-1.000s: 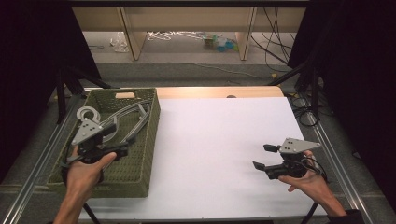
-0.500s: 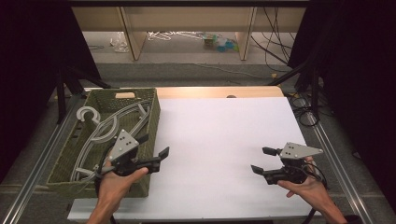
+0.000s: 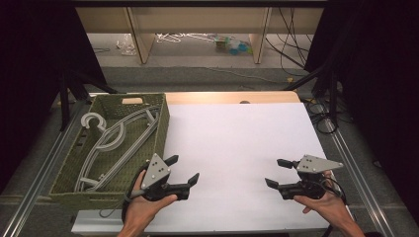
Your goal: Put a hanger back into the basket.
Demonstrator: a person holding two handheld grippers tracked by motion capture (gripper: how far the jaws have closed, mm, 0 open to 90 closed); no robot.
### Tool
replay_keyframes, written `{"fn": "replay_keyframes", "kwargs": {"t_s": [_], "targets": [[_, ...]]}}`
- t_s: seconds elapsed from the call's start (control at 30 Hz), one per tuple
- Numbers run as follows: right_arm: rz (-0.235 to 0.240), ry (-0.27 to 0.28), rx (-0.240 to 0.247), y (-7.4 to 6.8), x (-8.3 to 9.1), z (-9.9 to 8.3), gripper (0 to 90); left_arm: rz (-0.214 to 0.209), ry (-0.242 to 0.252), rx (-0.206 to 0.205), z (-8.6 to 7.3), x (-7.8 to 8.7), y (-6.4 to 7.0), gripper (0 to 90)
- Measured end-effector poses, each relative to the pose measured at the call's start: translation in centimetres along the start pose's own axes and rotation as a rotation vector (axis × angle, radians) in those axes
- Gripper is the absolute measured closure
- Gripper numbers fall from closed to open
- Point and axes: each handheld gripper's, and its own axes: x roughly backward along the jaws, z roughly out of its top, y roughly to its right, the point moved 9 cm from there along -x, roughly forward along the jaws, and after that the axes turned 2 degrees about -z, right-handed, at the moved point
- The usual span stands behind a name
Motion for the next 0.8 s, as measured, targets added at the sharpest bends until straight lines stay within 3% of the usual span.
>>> {"fn": "replay_keyframes", "kwargs": {"t_s": [0.13, 0.2, 0.27, 0.37, 0.43, 0.6, 0.7, 0.8], "targets": [[-0.011, 0.015, 0.012, -0.1, 0.0, 0.0, 22.7, -0.005, -0.002, -0.010, -1.1, -0.4, 0.5, 17.1], [-0.010, 0.013, 0.005, -0.1, 0.1, -0.1, 22.7, -0.011, 0.002, 0.016, -1.5, -0.5, 0.6, 17.0], [-0.011, 0.007, 0.000, -0.2, 0.2, -0.3, 22.7, 0.000, 0.011, 0.009, -1.9, -0.4, 0.6, 17.0], [-0.008, -0.003, -0.004, -0.3, 0.2, -0.6, 22.6, -0.005, 0.016, -0.034, -2.3, -0.2, 0.7, 17.1], [-0.014, 0.000, 0.009, -0.2, 0.1, -0.9, 22.5, -0.025, 0.022, -0.018, -2.4, 0.1, 1.1, 17.0], [0.011, -0.021, 0.005, -1.1, 0.0, -1.6, 21.5, -0.038, 0.042, -0.048, -2.4, 0.6, 1.3, 17.0], [0.010, -0.027, 0.003, -1.4, 0.2, -1.8, 20.6, -0.035, 0.047, -0.107, -2.4, 0.6, 1.1, 17.0], [0.014, -0.017, 0.016, -1.5, 0.3, -1.8, 19.6, -0.034, 0.051, -0.101, -2.4, 0.7, 1.0, 17.0]]}}
